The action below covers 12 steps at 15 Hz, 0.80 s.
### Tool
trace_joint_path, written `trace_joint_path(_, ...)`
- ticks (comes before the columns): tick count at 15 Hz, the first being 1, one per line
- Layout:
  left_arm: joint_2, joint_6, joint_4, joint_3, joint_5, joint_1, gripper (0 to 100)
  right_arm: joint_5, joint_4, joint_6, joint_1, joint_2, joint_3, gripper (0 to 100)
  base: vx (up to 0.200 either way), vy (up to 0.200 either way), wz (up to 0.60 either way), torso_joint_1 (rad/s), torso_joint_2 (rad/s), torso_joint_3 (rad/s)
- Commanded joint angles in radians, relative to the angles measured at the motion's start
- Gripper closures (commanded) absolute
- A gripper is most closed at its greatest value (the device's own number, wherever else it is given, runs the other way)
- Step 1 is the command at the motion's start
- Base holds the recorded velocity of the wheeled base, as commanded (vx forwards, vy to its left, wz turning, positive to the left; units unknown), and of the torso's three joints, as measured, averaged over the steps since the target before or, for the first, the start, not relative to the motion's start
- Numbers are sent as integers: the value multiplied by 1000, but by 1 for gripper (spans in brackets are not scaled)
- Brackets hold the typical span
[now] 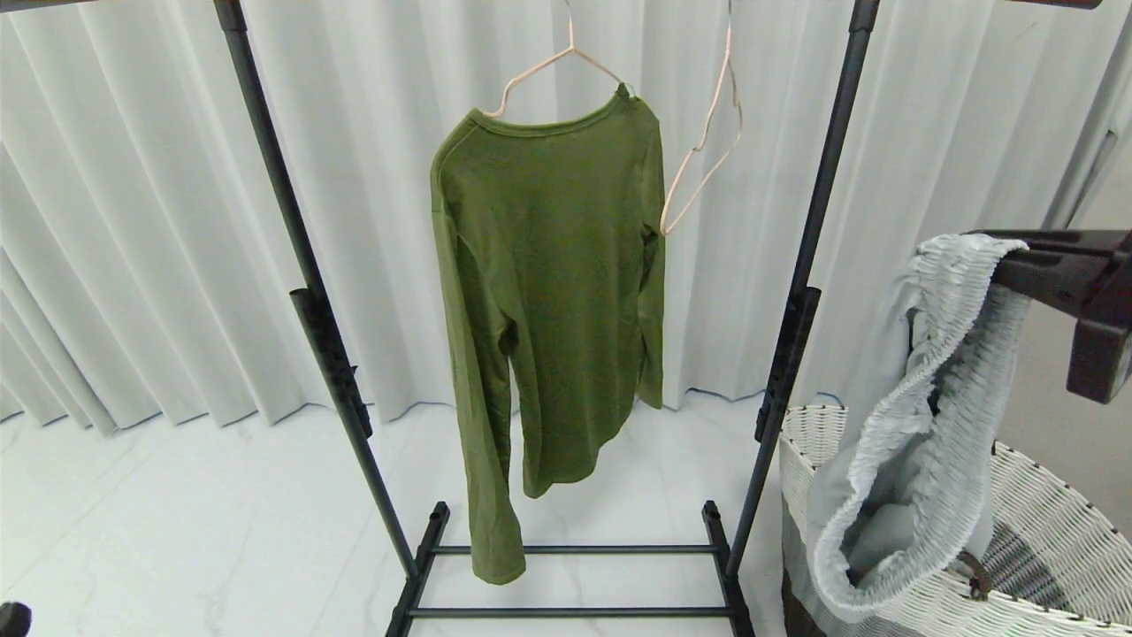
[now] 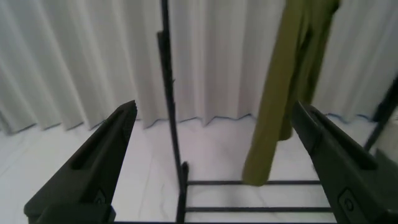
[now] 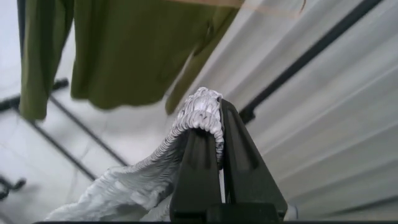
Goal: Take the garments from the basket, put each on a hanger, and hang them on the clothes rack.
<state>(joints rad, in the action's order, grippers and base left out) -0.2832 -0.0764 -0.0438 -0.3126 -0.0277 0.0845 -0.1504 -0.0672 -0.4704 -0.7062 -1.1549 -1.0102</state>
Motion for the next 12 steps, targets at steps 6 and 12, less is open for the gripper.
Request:
trace_joint_path(6, -685, -72, -1, -402, -147, 285, 0, 0, -3, -1, -36, -58, -145, 100, 0, 0, 0, 0, 0, 0)
trace_joint_path(12, -1120, 216, -60, -662, 75, 673, 0, 2, -3, 1, -82, -77, -202, 100, 0, 0, 0, 0, 0, 0)
